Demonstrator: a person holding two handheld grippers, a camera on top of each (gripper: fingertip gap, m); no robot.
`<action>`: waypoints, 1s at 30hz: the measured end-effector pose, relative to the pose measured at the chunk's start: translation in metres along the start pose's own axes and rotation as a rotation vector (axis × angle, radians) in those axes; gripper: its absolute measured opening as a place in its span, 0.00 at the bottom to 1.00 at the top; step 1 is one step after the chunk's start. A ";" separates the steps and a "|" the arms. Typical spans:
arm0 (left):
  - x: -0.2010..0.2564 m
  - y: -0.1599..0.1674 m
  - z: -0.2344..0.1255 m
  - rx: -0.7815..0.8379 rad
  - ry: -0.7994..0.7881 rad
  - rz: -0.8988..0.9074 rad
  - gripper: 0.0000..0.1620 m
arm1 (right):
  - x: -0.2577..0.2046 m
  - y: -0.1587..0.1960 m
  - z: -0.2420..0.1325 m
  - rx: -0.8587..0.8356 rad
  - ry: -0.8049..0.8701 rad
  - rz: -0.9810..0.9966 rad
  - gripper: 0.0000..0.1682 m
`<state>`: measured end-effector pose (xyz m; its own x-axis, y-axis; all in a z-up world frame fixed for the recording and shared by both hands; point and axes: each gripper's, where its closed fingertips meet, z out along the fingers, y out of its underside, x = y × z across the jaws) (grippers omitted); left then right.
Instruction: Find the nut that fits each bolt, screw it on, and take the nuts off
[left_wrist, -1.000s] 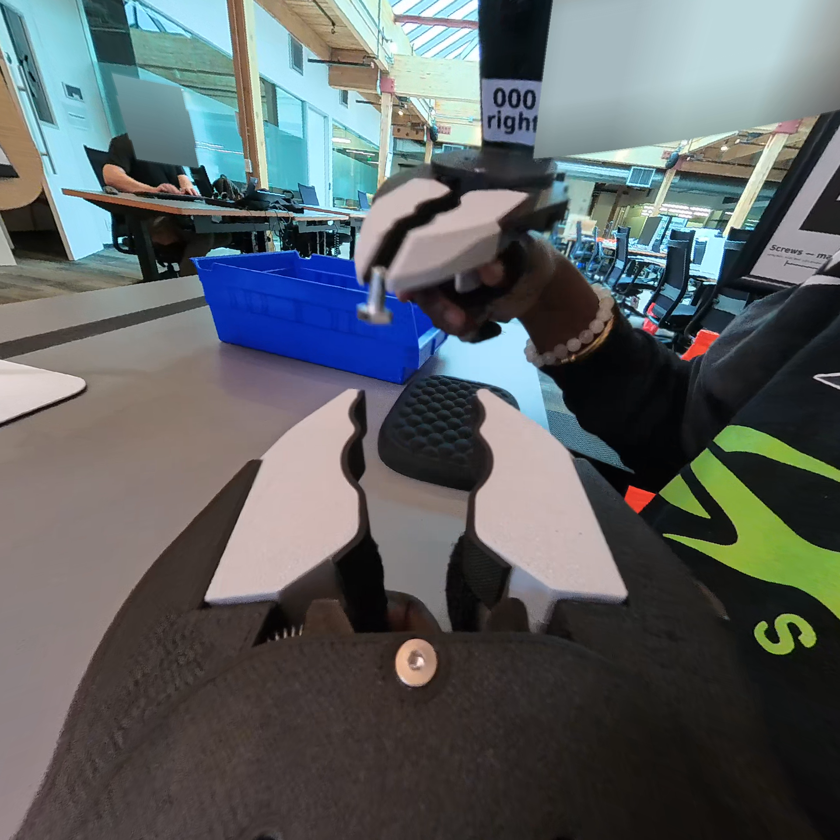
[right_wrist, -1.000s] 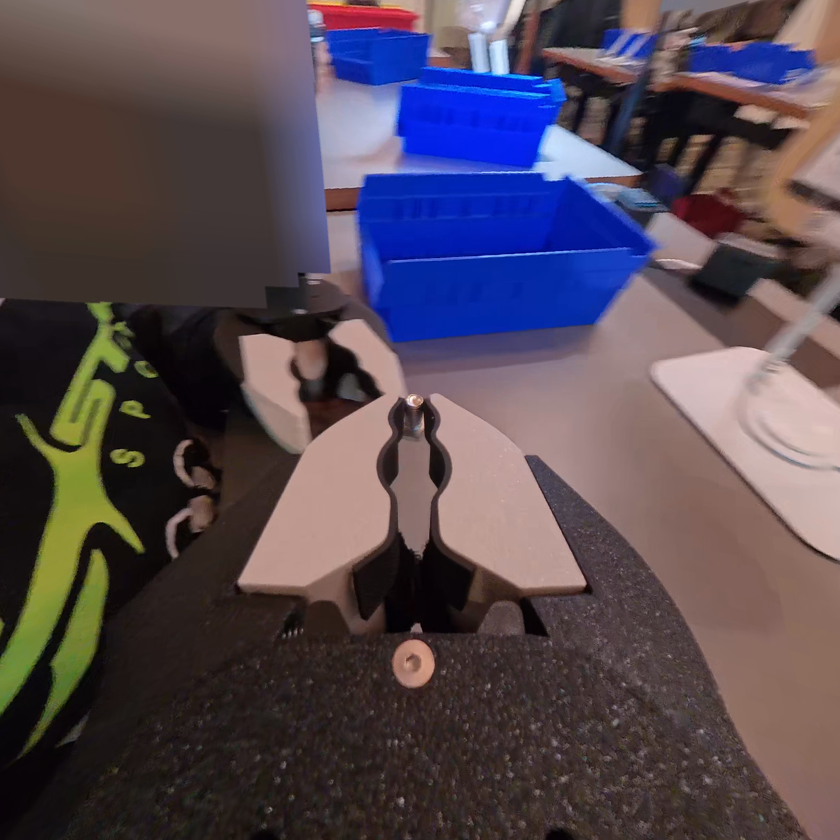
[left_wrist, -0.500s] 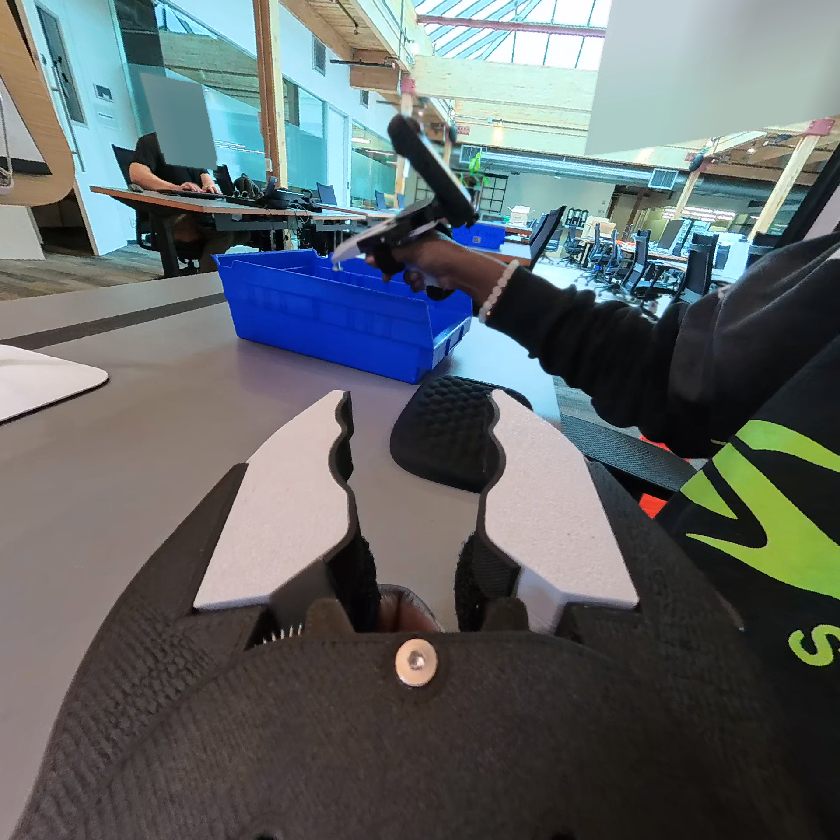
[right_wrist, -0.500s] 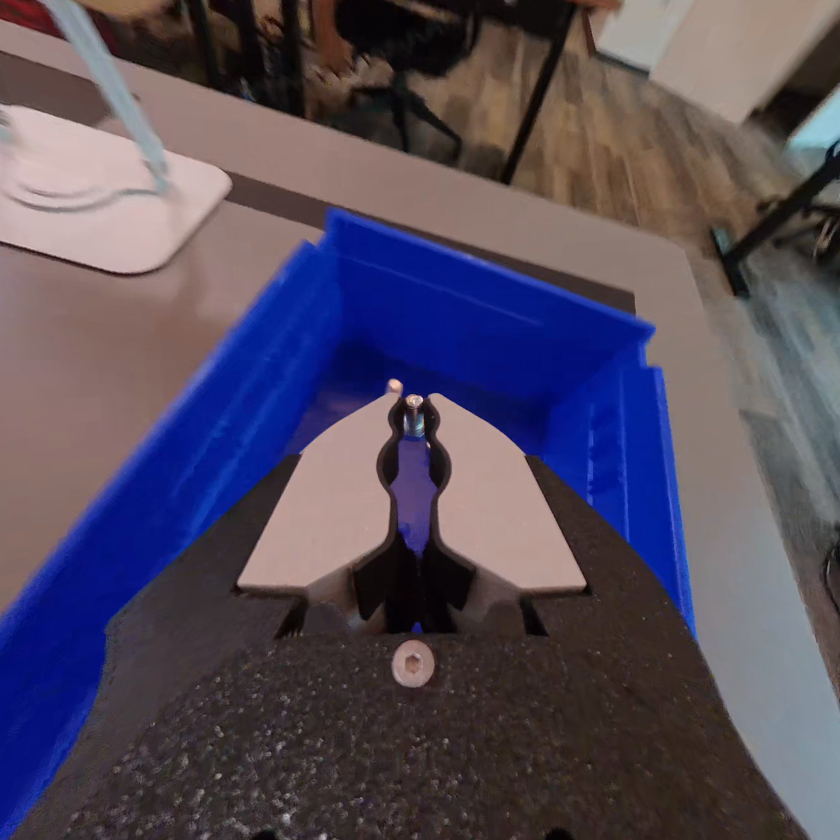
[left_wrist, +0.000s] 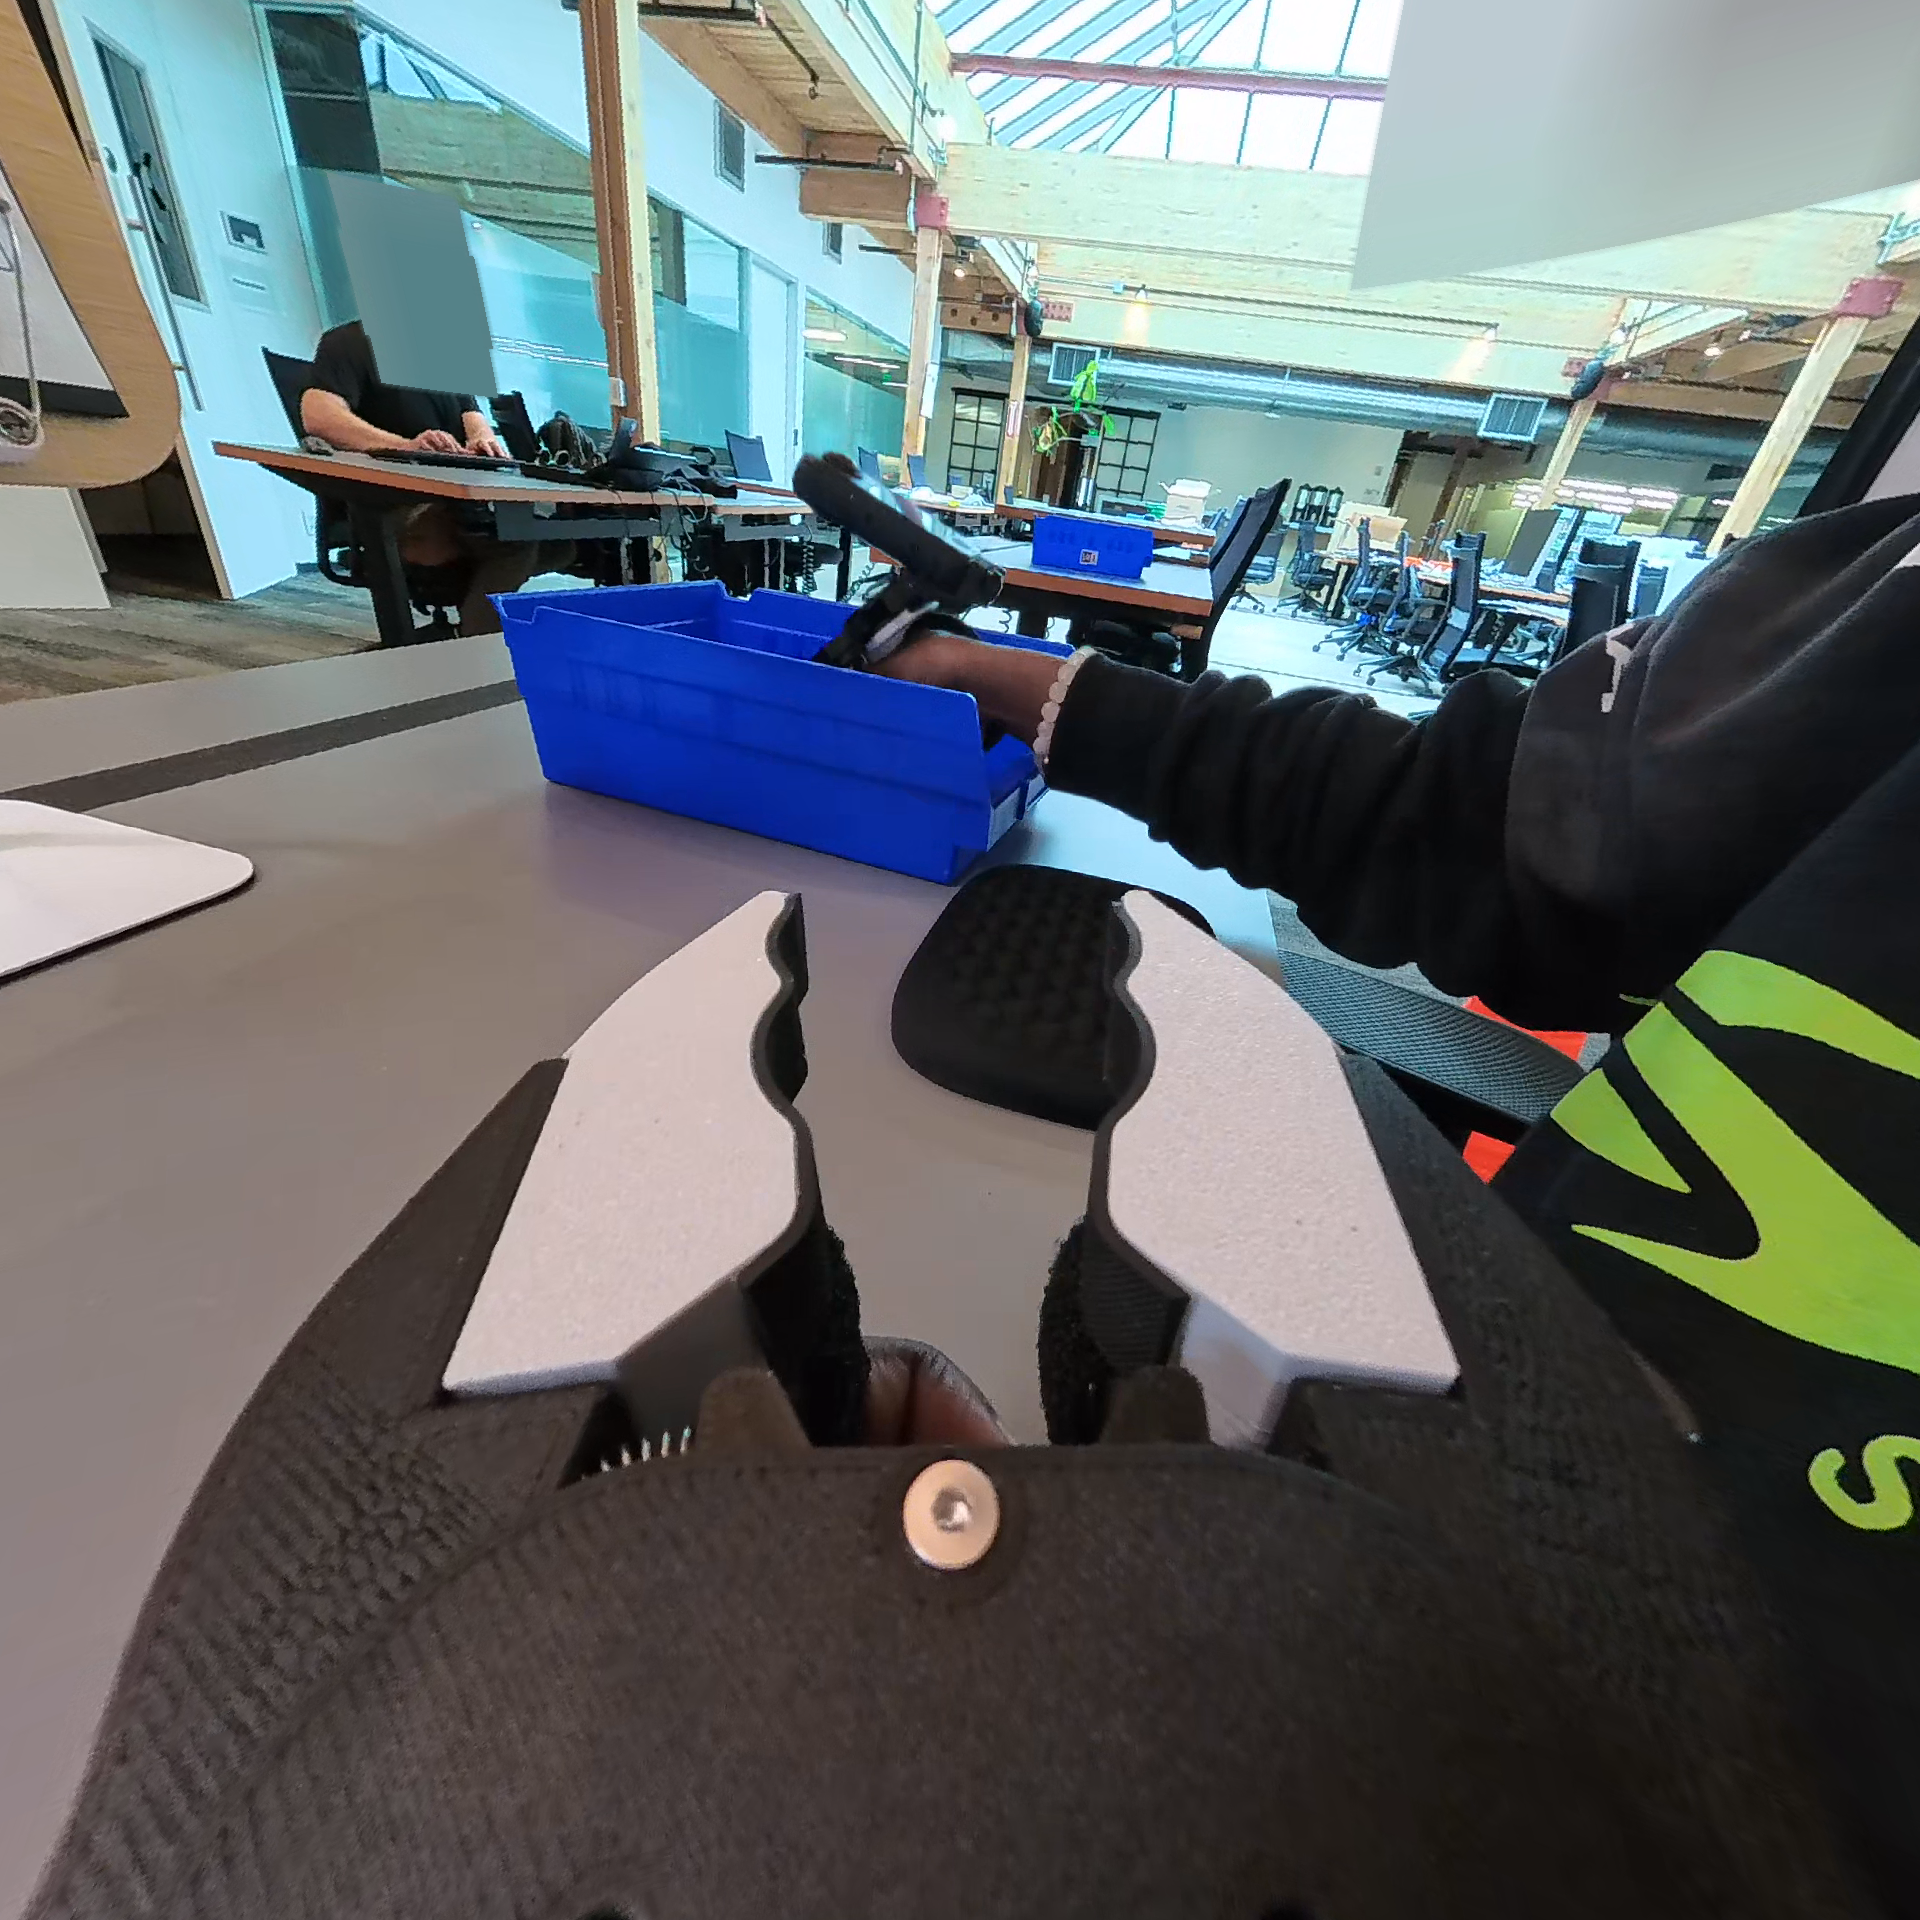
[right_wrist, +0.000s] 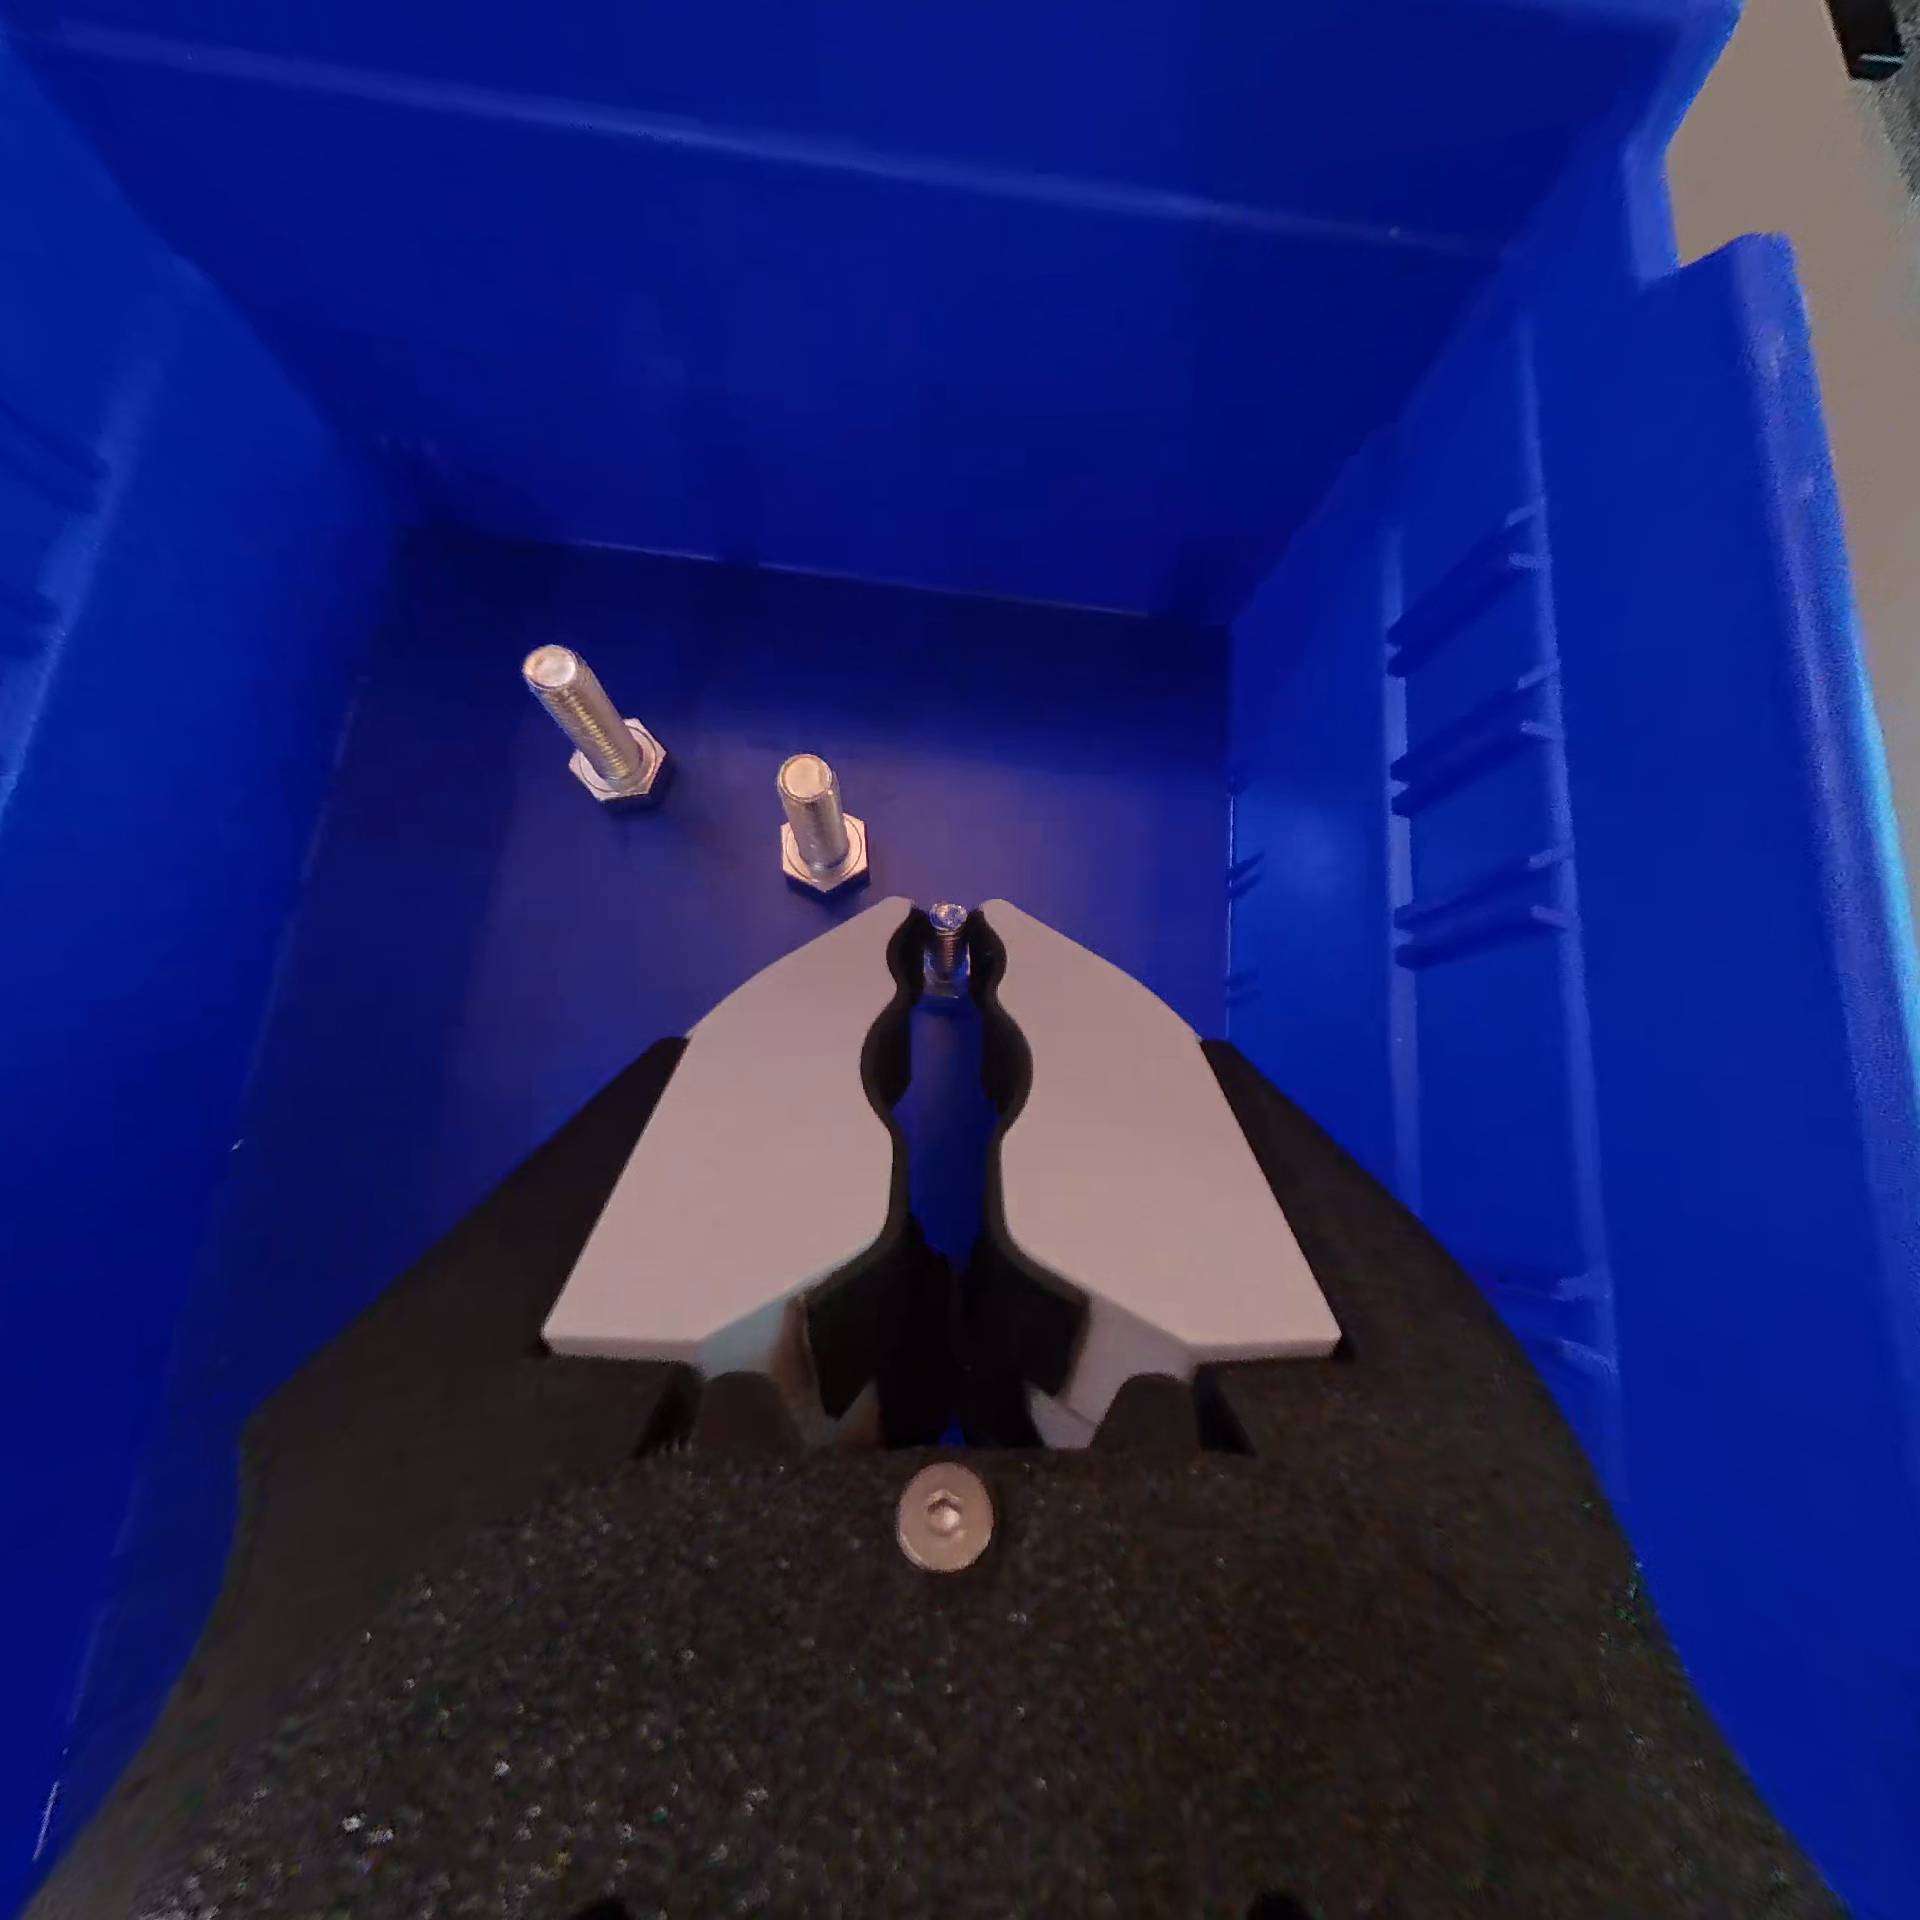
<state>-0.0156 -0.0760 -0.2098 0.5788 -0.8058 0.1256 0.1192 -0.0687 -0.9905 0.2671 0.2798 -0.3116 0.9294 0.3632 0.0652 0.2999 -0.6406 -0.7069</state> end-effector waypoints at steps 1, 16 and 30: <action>0.000 0.000 0.000 0.000 -0.001 -0.001 0.34 | 0.000 0.000 -0.001 0.003 0.005 -0.003 0.05; -0.045 -0.067 -0.072 -0.141 -0.244 0.031 0.33 | -0.144 -0.044 -0.166 0.565 -0.361 -0.128 0.18; -0.228 0.012 -0.223 -1.029 -0.750 -0.125 0.22 | -0.217 0.018 -0.208 0.603 -0.460 -0.338 0.18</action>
<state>-0.3265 -0.0244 -0.2629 0.9601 -0.2563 -0.1119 -0.2766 -0.8117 -0.5144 0.1151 0.0493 -0.1920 0.5903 0.7951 0.1395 0.2587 -0.0226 -0.9657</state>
